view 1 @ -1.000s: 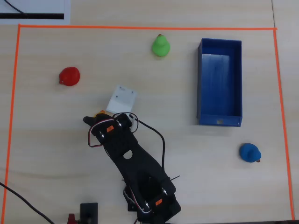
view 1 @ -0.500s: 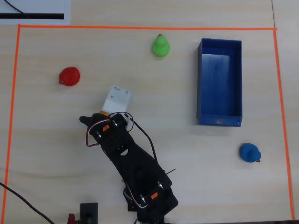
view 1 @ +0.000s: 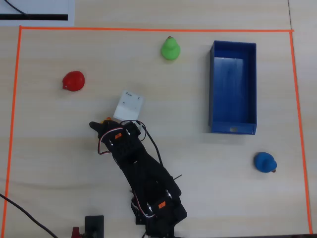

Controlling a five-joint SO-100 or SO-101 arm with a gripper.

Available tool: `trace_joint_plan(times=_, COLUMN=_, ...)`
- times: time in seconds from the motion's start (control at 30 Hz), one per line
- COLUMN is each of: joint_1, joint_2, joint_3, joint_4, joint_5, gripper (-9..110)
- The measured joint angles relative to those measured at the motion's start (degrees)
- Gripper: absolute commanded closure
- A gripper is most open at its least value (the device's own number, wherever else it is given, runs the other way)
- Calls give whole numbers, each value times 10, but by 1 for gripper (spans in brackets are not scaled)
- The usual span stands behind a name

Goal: Grasp yellow duck and put it into box.

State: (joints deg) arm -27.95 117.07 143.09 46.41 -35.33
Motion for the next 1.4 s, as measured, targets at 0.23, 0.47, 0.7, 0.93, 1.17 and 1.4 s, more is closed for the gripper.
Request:
trace_joint_plan(times=0.23, joint_1=-2, joint_2=-18, joint_3=22, joint_4=-43, joint_5=5, gripper=73)
trace_joint_plan(times=0.47, joint_1=-10, joint_2=-9, joint_3=21, joint_4=-53, joint_5=21, gripper=101)
trace_joint_plan(times=0.7, joint_1=86, joint_2=43, joint_3=-78, joint_4=129, joint_5=-24, gripper=101)
trace_joint_plan(times=0.93, joint_1=381, joint_2=83, joint_3=-311, joint_4=157, joint_5=-189, gripper=101)
trace_joint_plan(times=1.17, joint_1=597, joint_2=9, joint_3=-247, joint_4=-44, joint_5=-294, gripper=101)
trace_joint_plan(times=1.4, joint_1=664, joint_2=-89, joint_3=-239, joint_4=-153, joint_5=-317, gripper=101)
